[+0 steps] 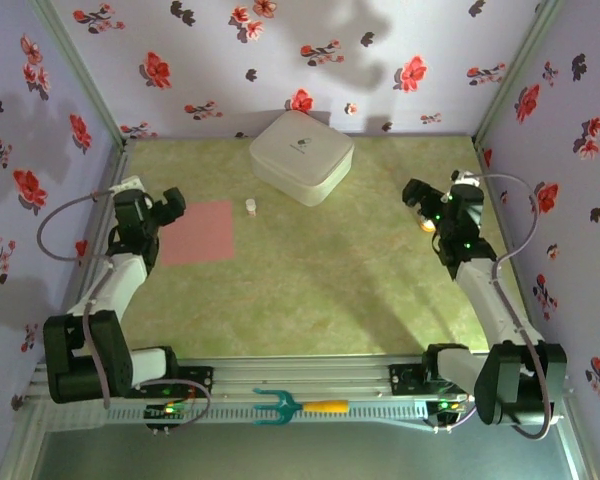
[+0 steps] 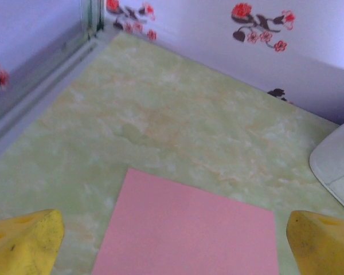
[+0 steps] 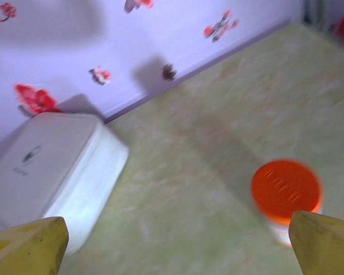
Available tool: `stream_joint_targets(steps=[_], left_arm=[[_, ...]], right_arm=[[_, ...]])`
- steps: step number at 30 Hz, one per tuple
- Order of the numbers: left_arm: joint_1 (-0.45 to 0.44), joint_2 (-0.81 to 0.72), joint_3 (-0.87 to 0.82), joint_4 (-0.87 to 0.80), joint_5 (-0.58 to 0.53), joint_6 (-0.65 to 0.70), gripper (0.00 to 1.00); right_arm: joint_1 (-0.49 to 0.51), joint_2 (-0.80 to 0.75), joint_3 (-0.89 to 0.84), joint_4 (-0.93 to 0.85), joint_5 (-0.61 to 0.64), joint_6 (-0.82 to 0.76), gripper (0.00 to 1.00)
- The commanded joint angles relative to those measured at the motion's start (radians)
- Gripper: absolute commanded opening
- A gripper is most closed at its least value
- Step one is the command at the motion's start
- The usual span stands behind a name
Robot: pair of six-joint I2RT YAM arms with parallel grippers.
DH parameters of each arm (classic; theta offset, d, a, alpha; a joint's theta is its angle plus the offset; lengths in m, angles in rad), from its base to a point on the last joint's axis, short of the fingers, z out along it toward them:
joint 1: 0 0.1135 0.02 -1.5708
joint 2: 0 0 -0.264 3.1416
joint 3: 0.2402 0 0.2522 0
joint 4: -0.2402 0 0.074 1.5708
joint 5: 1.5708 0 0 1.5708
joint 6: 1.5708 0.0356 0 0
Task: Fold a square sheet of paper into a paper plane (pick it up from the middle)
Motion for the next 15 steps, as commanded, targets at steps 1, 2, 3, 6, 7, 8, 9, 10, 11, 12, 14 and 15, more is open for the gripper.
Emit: stream_joint_targets(steps=[1,2,3,6,7,8,9,10,11,12,14,15], left_arm=[[0.017,0.082,0.055,-0.137,0.227,-0.118,1.00],[0.017,0.117,0.082,-0.151,0.292,-0.121,1.00],[0.011,0.156,0.113,-0.166,0.344,-0.127,1.00],[-0.024,0.249,0.192,-0.225,0.388,-0.114,1.00],[-0.035,0.281,0.217,-0.248,0.385,-0.113,1.00],[-0.046,0.309,0.237,-0.262,0.386,-0.113,1.00],[-0.055,0.333,0.248,-0.268,0.379,-0.117,1.00],[-0.062,0.361,0.261,-0.278,0.372,-0.124,1.00],[-0.069,0.392,0.279,-0.291,0.375,-0.127,1.00],[-0.080,0.419,0.296,-0.310,0.373,-0.127,1.00],[-0.106,0.474,0.338,-0.359,0.362,-0.120,1.00],[-0.117,0.492,0.349,-0.373,0.350,-0.118,1.00]], right_arm=[[0.009,0.015,-0.076,0.016,-0.283,0.183,0.99],[0.021,0.030,-0.082,0.036,-0.312,0.204,0.99],[0.040,0.047,-0.081,0.039,-0.325,0.216,0.99],[0.099,0.094,-0.055,-0.010,-0.305,0.189,0.99],[0.118,0.111,-0.043,-0.043,-0.275,0.176,0.99],[0.134,0.126,-0.033,-0.063,-0.263,0.161,0.99],[0.145,0.143,-0.026,-0.073,-0.257,0.150,0.99],[0.150,0.154,-0.021,-0.084,-0.252,0.148,0.99],[0.154,0.165,-0.016,-0.090,-0.252,0.149,0.99],[0.156,0.172,-0.014,-0.089,-0.253,0.150,0.99],[0.163,0.188,-0.009,-0.093,-0.253,0.149,0.99],[0.166,0.193,-0.008,-0.094,-0.253,0.149,0.99]])
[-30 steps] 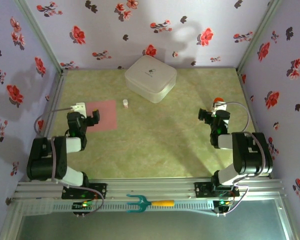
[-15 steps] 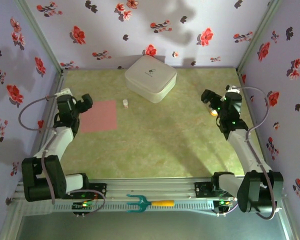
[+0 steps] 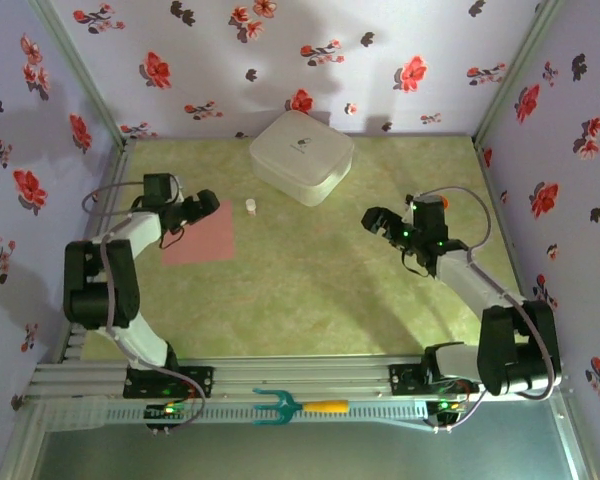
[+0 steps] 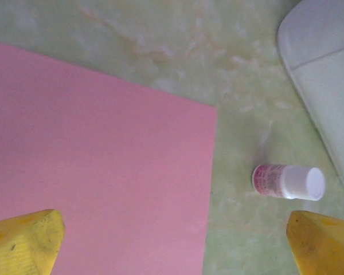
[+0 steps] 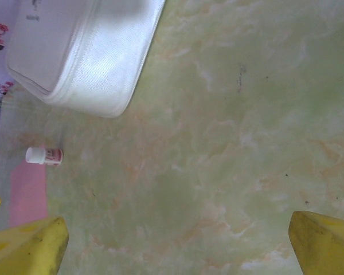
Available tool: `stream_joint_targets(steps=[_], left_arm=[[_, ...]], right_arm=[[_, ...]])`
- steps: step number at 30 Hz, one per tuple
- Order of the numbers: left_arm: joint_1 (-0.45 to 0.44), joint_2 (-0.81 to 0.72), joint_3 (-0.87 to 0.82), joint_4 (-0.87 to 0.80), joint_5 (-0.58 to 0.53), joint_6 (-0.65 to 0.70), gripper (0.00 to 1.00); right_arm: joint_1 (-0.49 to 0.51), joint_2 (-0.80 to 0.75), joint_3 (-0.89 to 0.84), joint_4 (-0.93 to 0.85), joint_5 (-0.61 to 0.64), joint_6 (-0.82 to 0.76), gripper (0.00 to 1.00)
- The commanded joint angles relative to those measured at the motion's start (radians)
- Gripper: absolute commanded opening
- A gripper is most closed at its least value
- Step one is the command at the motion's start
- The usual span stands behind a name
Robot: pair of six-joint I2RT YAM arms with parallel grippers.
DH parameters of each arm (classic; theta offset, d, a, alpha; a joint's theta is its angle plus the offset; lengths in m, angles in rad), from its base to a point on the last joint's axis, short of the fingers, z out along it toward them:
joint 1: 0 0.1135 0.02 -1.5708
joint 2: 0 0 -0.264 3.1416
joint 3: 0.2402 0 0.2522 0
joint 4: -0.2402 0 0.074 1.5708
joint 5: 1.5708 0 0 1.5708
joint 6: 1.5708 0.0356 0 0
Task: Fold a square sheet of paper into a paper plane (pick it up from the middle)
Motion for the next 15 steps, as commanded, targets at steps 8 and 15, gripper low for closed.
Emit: stream_joint_targets(steps=[8,15], left_arm=[[-0.075,0.092,-0.019,-0.126,-0.045,-0.062,1.00],[-0.130,0.046,-0.125,-0.162,-0.052,-0.121,0.98]], right_arm=[[0.019,0.050,0.032,-0.028,0.004,0.014,0.99],[0.028,0.062,0.030,-0.067,0.027,0.036,0.99]])
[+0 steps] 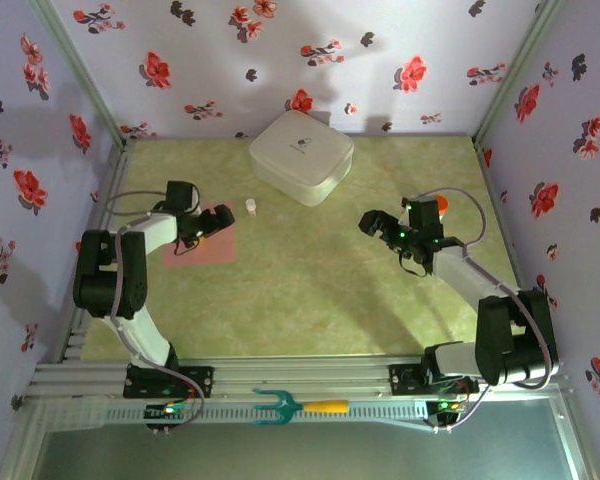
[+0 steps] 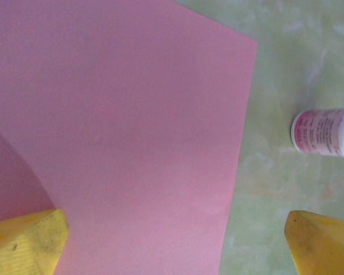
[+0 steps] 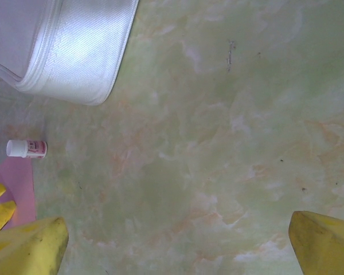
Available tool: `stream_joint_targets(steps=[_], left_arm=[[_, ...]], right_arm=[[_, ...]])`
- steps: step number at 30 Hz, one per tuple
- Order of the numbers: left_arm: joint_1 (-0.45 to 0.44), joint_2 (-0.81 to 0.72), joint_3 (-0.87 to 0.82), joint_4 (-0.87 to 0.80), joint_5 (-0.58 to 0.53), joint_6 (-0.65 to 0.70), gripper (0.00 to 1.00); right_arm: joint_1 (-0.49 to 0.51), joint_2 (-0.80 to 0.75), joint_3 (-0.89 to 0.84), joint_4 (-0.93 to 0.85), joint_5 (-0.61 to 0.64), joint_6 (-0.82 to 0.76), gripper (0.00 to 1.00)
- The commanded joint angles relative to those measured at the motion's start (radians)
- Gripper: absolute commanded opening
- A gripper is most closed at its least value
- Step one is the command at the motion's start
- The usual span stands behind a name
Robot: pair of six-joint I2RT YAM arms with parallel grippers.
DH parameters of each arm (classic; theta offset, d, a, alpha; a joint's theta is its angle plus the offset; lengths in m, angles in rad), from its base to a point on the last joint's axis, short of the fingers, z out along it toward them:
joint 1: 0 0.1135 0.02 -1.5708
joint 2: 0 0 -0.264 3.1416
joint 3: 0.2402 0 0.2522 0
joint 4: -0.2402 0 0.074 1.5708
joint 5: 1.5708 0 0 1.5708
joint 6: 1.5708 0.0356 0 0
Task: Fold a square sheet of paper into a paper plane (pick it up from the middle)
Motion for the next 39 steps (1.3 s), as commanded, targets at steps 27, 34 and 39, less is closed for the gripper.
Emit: stream_joint_targets(steps=[27,34,39], left_arm=[[-0.349,-0.171,-0.079,-0.269,-0.226,-0.079,1.00],[-0.381,-0.106,-0.100,-0.200,-0.169,-0.158,0.98],[-0.454,-0.067,-0.107,-0.182,-0.180,-0.206,0.98]], right_arm=[[0.075,0.014,-0.005,-0.058,0.022,0.110,0.99],[0.083,0.058,0.009,-0.044,0.020,0.119,0.99],[0.083,0.081,0.010,-0.031,0.036,0.125,0.99]])
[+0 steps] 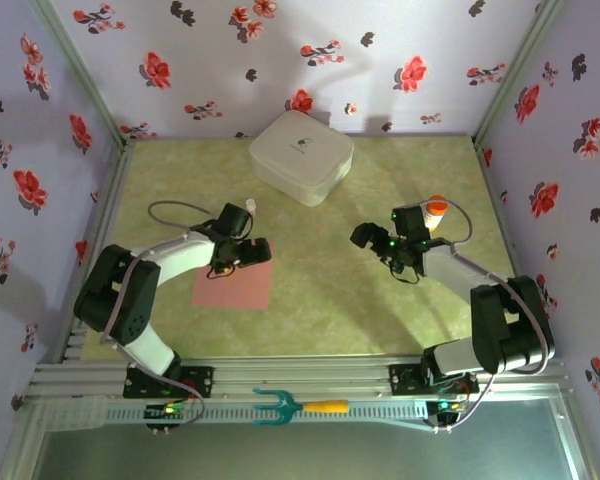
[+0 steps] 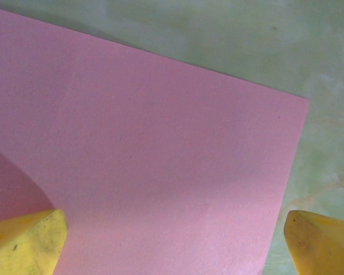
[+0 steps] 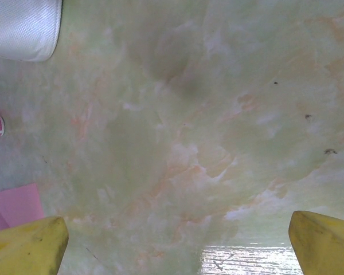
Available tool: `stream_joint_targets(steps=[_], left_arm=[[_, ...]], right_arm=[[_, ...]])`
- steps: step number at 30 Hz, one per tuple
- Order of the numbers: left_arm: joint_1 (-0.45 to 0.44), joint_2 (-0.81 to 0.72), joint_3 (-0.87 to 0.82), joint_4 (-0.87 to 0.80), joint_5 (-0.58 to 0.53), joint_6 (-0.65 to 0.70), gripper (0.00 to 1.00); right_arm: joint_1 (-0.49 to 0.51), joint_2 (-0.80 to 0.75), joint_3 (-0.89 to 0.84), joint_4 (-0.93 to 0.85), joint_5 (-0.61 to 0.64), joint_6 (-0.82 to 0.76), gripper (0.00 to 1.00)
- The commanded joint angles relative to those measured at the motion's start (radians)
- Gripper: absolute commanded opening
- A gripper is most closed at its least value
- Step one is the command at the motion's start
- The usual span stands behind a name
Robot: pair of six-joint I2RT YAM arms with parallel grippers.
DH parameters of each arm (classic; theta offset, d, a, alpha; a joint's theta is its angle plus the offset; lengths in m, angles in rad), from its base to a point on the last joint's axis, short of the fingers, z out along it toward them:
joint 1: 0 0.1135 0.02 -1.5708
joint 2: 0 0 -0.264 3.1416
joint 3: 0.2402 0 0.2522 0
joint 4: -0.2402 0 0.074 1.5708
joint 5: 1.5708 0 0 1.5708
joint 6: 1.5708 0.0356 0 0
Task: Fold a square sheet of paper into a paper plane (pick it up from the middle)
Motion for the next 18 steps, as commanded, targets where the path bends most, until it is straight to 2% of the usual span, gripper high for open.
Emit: stream_joint_targets(steps=[1,9,18], left_arm=[[-0.062,0.061,-0.022,-0.013,0.036,-0.055,0.97],[-0.196,0.140,0.054,-0.015,-0.006,-0.097,0.97],[-0.250,0.154,0.171,-0.105,-0.051,-0.069,0.97]], right_arm=[[0.008,0.016,0.024,0.030,0.008,0.022,0.99],[0.007,0.006,0.014,-0.061,0.042,0.002,0.99],[0.006,-0.058,-0.023,-0.090,0.101,0.016,0.99]])
